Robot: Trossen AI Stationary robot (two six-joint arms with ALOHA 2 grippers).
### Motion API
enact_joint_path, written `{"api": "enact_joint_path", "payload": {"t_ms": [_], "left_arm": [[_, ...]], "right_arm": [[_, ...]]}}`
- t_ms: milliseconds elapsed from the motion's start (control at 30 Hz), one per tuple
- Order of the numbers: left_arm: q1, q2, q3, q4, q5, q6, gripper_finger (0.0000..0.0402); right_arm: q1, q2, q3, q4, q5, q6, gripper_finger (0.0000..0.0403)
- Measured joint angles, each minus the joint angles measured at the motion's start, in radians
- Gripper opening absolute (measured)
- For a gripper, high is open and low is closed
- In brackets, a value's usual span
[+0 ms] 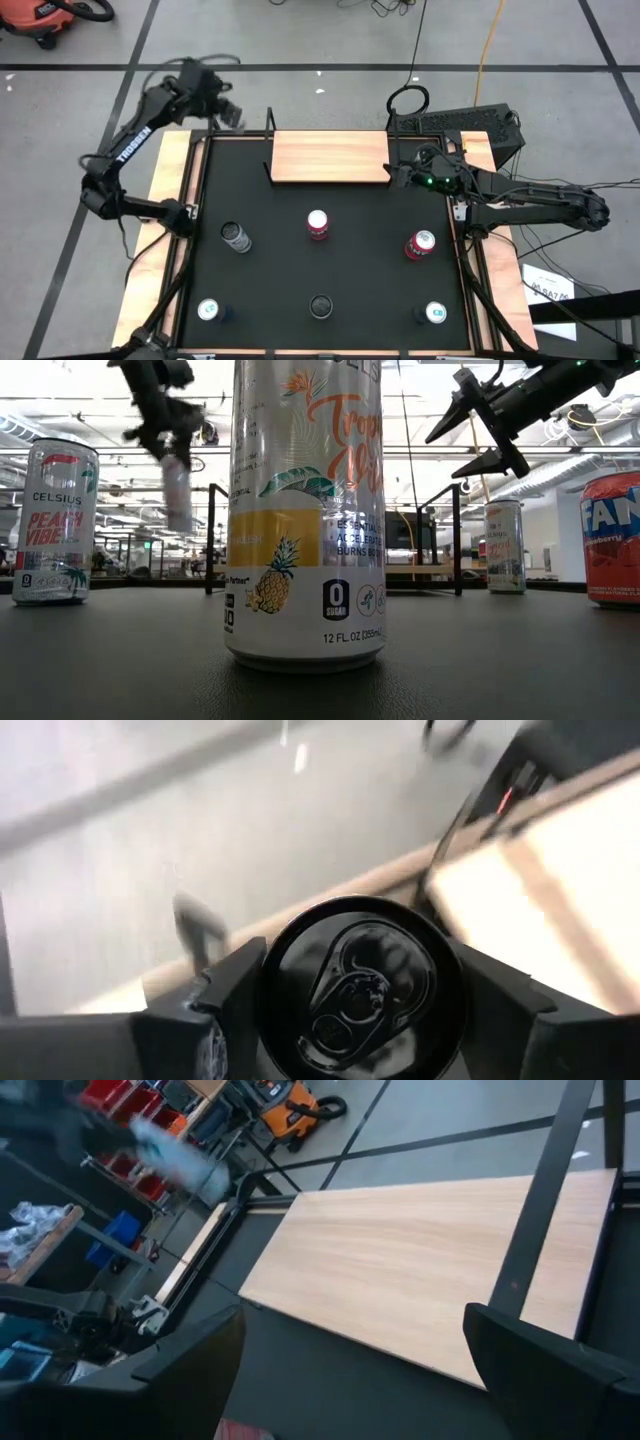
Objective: Place canned beverage on shelf
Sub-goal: Put the top white pink soda can on the shelf
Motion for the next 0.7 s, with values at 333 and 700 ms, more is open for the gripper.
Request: {"api": "enact_joint_path", "payload": {"t_ms": [333, 700], "left_arm": [[-0.153, 0.095, 0.264, 0.186, 0.03, 0.054, 0.0242], [-0.275, 0.428, 0.51, -0.007, -0.004, 0.08, 0.0242]], "right_arm": [[-0.009, 0.0, 0.0, -0.012, 0.0, -0.003, 0.0364], [-0.026, 0.0, 0.0, -0.028, -0.026, -0.006, 0.0364]]}}
